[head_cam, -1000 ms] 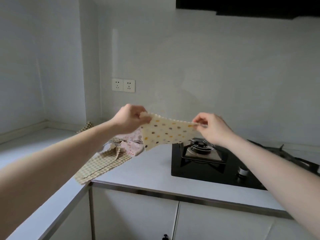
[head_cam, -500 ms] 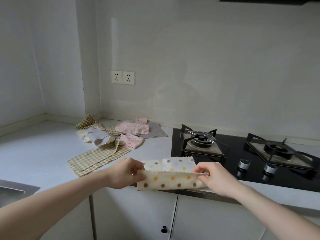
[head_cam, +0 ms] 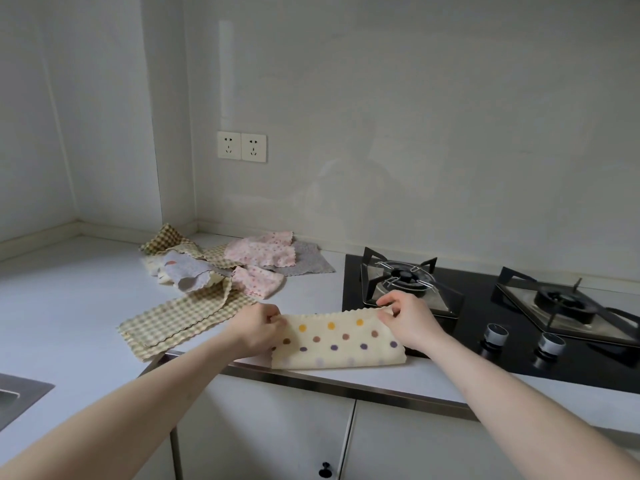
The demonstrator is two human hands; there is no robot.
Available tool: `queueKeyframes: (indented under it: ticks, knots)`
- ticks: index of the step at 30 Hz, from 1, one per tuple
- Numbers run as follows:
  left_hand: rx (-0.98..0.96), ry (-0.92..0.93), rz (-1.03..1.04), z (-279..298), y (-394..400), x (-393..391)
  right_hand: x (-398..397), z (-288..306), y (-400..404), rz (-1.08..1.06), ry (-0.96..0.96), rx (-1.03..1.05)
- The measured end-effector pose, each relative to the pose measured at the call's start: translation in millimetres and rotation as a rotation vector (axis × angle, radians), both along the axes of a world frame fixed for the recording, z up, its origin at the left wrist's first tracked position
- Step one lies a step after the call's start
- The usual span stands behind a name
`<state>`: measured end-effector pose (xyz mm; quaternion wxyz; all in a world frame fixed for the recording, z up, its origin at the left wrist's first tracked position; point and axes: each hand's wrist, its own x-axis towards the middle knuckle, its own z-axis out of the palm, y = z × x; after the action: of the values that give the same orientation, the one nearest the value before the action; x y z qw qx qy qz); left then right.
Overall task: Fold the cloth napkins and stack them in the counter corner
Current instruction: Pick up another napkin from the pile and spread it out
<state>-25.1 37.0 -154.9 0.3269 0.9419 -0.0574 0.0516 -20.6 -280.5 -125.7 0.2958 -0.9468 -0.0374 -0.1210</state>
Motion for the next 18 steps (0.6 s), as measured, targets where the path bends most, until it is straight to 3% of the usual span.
queueKeyframes:
  ticks: [11, 18]
  knots:
    - [0.188, -0.092, 0.092, -13.2, -15.9, 17.9, 15.1, -22.7, 7.0, -0.177, -0.001, 0.006]
    - [0.247, -0.154, 0.071, -31.5, -12.3, 27.5, 9.5, -25.0, -1.6, -0.230, 0.131, -0.117]
